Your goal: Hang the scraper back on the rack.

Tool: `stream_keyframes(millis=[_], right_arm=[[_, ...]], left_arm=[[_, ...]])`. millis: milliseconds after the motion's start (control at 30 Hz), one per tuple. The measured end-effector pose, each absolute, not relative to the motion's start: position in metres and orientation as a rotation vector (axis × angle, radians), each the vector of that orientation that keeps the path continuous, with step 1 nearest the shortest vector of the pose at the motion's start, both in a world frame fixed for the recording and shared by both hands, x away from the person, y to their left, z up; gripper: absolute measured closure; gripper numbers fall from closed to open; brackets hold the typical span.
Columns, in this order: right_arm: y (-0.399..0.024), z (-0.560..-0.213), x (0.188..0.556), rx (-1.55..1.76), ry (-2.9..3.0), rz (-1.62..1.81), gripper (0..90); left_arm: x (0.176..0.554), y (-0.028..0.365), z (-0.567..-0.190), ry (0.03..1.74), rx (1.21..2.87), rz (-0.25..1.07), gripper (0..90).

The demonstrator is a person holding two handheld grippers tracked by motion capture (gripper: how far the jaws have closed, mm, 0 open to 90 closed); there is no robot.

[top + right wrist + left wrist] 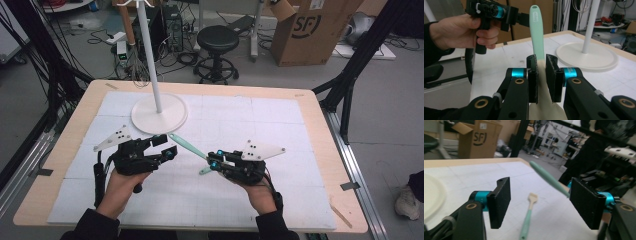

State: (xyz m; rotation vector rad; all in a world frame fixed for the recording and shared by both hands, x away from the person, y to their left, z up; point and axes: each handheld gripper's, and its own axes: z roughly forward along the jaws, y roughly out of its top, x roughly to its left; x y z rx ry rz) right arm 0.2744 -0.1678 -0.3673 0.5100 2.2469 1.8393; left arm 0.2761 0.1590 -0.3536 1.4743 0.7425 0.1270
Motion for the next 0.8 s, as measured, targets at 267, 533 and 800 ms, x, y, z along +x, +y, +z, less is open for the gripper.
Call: stream_keyframes(millis=[267,533,800], right_arm=[[-0.157,-0.365,0.270,0.467,2.230,1.868,80.9],[-0.153,-0.364,0.267,0.447,2.218,1.875,80.8],[-0.149,-0.362,0.263,0.425,2.234,1.866,80.9]], left_arm=[[0.274,0.151,-0.352,0.712,1.449,0.044,54.9],[0.273,0.149,-0.350,0.725,1.412,-0.001,70.2],[0.266,0.144,-0.337,0.660,1.404,-0.017,80.2]])
